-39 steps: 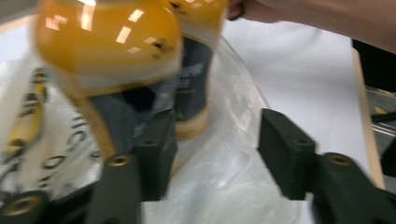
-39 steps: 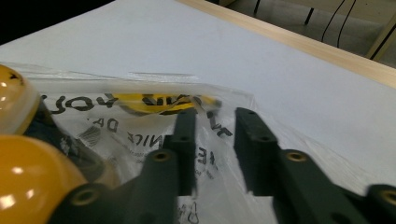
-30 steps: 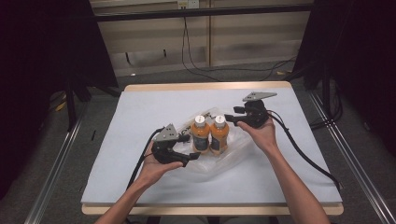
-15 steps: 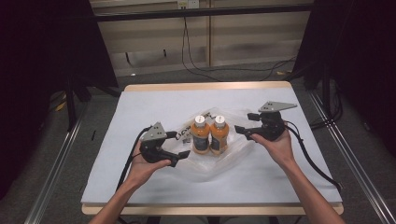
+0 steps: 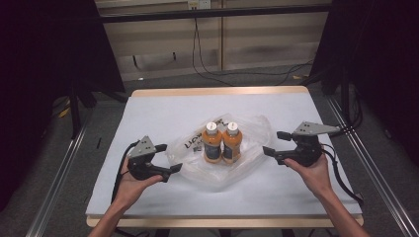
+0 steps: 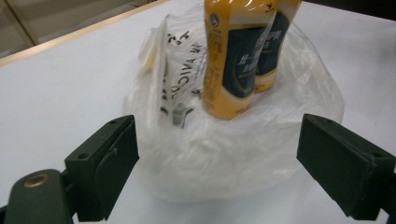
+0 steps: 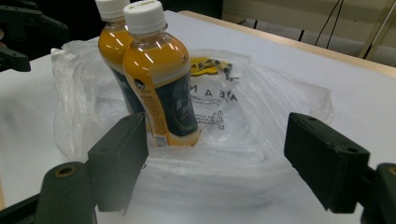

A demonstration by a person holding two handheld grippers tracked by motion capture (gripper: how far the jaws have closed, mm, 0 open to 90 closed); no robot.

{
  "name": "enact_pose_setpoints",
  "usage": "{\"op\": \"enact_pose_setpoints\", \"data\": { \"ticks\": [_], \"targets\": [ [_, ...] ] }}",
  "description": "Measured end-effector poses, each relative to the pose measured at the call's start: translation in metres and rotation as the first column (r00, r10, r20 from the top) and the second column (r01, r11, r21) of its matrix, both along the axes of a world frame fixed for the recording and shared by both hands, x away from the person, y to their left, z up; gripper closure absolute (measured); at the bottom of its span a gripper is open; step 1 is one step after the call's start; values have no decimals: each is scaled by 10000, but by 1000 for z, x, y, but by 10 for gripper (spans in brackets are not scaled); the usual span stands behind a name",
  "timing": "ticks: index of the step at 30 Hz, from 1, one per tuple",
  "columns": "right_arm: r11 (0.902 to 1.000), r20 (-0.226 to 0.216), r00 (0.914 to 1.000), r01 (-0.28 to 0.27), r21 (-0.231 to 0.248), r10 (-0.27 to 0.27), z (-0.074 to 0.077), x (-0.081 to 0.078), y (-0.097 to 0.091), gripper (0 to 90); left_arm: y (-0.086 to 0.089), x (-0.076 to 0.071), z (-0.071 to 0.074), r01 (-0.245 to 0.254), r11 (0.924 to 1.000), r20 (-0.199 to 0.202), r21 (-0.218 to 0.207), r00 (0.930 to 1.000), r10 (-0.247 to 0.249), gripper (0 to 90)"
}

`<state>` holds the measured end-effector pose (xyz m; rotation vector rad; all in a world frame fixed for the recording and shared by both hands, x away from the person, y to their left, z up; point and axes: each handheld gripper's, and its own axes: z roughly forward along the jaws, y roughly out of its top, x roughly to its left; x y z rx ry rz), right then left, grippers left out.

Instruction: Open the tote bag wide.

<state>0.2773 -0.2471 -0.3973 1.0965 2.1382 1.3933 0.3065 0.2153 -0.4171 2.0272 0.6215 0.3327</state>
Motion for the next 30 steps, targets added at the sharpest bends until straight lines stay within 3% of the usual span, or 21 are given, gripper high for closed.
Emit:
{"op": "enact_pose_setpoints", "data": {
  "ticks": [4,11,14,20,25,27,30],
  "targets": [
    [9999,107,9998,156,52,-157,0,-15,-8,201,13,-4,1,-235,9997,99,-36,9997,235,123],
    [9981,29,9982,598,118,-598,-5,-38,-23,152,30,-15,-8,-631,9980,-95,45,9980,631,106],
    [9955,17,9956,938,87,-939,-10,-50,-31,142,39,-20,-16,-915,9958,-358,-72,9952,912,88],
    [9894,-238,9892,1451,78,-1449,-21,-67,-45,134,52,-29,-24,-1372,9905,-466,-106,9895,1366,66],
    [9838,-134,9838,1790,28,-1790,-29,-82,-55,131,60,-35,-30,-1642,9857,-601,-371,9850,1618,46],
    [9788,-51,9795,2013,385,-2012,-33,-89,-60,127,64,-39,-34,-1749,9838,-625,-395,9831,1722,46],
    [9757,-27,9766,2149,429,-2150,-36,-94,-64,123,66,-42,-36,-1695,9849,-671,-340,9837,1670,35]
  ]
}}
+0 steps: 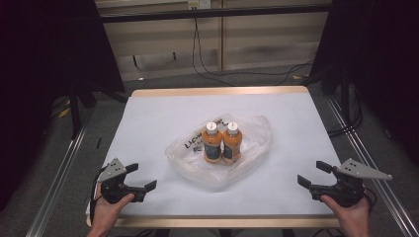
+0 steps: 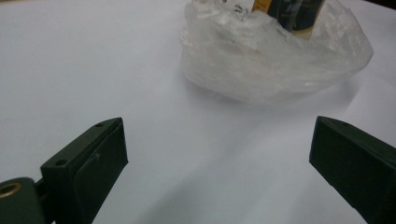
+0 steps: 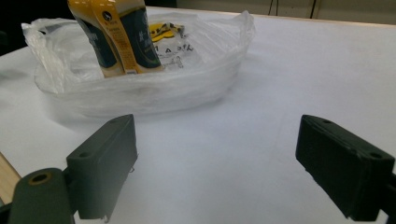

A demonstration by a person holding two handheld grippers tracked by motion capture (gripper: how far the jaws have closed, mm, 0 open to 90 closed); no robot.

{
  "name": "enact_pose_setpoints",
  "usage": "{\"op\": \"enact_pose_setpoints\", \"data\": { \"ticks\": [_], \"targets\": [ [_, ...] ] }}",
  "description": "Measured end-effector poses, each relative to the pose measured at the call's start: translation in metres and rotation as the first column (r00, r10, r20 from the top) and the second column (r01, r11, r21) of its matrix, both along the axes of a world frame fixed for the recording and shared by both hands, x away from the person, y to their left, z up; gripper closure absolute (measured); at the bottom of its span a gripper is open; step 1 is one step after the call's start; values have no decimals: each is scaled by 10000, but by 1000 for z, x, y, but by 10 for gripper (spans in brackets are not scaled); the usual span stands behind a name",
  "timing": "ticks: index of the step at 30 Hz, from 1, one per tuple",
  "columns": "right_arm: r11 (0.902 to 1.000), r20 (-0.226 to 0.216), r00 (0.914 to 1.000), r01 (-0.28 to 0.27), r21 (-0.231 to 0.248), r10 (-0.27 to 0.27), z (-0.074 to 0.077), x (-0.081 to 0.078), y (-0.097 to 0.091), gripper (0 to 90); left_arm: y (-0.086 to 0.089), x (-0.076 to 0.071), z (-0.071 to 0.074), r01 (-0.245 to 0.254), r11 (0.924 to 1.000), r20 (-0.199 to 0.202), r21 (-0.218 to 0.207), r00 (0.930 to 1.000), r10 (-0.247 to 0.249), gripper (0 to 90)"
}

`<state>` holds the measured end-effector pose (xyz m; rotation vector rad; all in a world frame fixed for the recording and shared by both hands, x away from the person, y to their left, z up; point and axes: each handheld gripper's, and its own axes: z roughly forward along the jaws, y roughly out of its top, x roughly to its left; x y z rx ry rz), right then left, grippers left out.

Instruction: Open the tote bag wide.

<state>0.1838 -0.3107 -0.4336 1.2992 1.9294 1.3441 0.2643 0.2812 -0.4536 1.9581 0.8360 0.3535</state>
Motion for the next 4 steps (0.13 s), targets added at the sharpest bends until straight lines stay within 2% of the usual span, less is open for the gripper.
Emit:
{"op": "enact_pose_setpoints", "data": {
  "ticks": [4],
  "targets": [
    [9996,-59,9995,297,-6,-297,-4,-5,-6,106,3,-8,-2,-35,9999,104,117,9999,33,26]
  ]
}}
